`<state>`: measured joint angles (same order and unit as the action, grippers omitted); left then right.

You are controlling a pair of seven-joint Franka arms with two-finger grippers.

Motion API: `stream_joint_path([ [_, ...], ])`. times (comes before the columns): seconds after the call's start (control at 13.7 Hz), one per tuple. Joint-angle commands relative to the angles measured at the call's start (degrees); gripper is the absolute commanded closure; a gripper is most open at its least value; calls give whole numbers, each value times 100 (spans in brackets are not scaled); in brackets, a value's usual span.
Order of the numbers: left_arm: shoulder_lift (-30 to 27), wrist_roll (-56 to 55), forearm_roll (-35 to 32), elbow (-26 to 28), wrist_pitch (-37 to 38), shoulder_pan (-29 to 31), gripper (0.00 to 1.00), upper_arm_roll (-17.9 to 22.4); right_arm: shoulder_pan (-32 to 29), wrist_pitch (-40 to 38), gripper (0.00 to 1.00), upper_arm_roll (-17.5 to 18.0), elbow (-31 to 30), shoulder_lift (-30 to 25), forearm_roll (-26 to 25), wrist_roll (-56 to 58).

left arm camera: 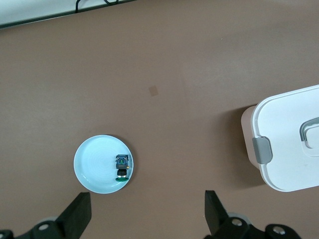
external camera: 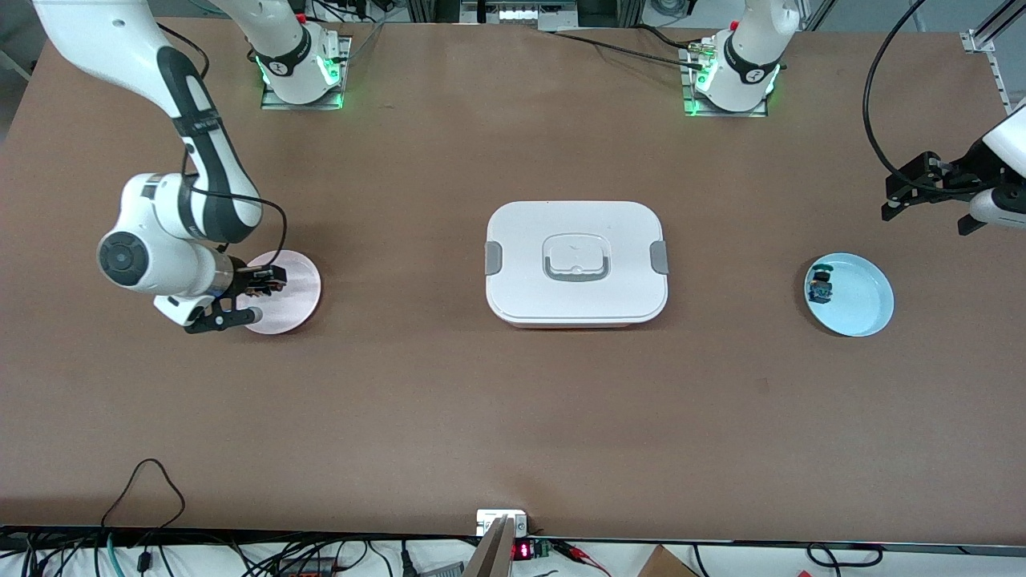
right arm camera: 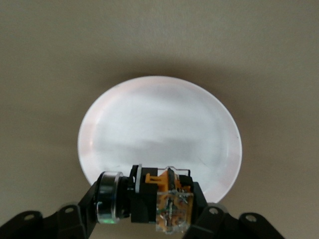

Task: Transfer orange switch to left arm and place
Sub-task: 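Lift the orange switch with the right gripper over the white box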

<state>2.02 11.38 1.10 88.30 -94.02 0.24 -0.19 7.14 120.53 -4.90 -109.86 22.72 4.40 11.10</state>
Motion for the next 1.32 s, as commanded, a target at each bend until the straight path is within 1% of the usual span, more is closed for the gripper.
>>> stream_joint_path([
  [0.0, 97, -101, -136, -208, 147, -24, 0, -8, -20, -617, 96, 59, 490, -302, 78, 15],
  [0.22, 97, -101, -145, -208, 147, -15, 0, -8, -20, -732, 96, 322, 772, -575, 87, 50],
  [0.29, 97, -101, -136, -208, 147, -15, 0, -8, -11, -759, 96, 453, 842, -636, 87, 251],
  [0.37, 97, -101, -145, -208, 147, -15, 0, -8, -11, -820, 99, 576, 895, -706, 96, 470],
  [0.51, 97, -101, -145, -208, 147, -24, 0, -8, 6, -891, 100, 735, 1070, -821, 288, 621],
  [0.59, 97, -101, -136, -208, 147, -15, 0, -8, 15, -987, 100, 753, 1202, -865, 472, 674],
  [0.73, 97, -101, -145, -208, 147, -15, 0, -8, 41, -1163, 100, 745, 1378, -926, 1042, 875],
  [0.95, 106, -101, -136, -208, 147, -15, 0, -8, 94, -1111, 100, 753, 1467, -953, 1702, 1665],
  [1.25, 194, -66, -92, -313, 138, 20, 0, -8, 147, -1067, 100, 762, 1484, -953, 2897, 3132],
])
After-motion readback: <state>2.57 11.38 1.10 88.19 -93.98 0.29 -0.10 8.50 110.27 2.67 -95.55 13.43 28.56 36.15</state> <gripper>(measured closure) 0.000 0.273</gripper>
